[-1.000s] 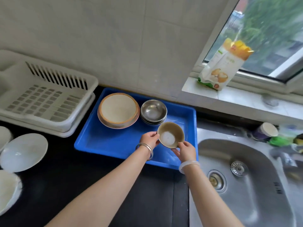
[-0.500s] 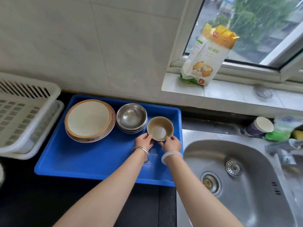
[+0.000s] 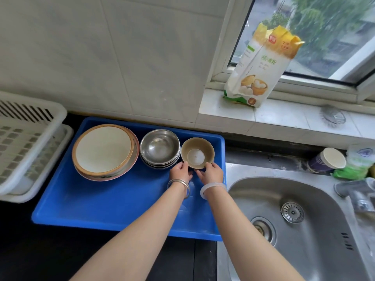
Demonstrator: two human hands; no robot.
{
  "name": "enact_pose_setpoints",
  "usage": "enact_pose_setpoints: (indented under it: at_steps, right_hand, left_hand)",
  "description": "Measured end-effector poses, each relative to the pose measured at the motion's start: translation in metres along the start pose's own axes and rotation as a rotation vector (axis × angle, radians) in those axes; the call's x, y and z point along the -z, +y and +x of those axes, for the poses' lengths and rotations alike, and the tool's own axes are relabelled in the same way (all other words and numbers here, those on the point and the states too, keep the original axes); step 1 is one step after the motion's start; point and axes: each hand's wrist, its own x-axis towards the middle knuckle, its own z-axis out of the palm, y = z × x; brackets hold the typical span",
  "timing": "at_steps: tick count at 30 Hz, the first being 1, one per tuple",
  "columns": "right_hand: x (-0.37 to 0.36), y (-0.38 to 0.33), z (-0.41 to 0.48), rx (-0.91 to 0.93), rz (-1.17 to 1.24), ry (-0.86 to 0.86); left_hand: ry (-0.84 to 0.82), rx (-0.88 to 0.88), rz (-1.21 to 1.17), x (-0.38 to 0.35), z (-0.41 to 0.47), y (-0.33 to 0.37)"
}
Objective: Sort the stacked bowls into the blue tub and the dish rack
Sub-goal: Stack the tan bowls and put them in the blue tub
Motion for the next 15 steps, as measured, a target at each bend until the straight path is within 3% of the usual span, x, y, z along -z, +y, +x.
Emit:
enact_pose_setpoints:
  at_steps: [8,15]
  right_hand:
    - [0.005,-0.002,-0.011,-0.108,0.140,-0.014]
    - [0.013,-0.002,-0.040,-0.057,-0.020,-0.050]
  left_hand:
    - [-0.035,-0.021,-0.013,0.003,-0.001,-0.001]
    - [-0.107,-0.033,0.180,0.039,-0.025,0.008]
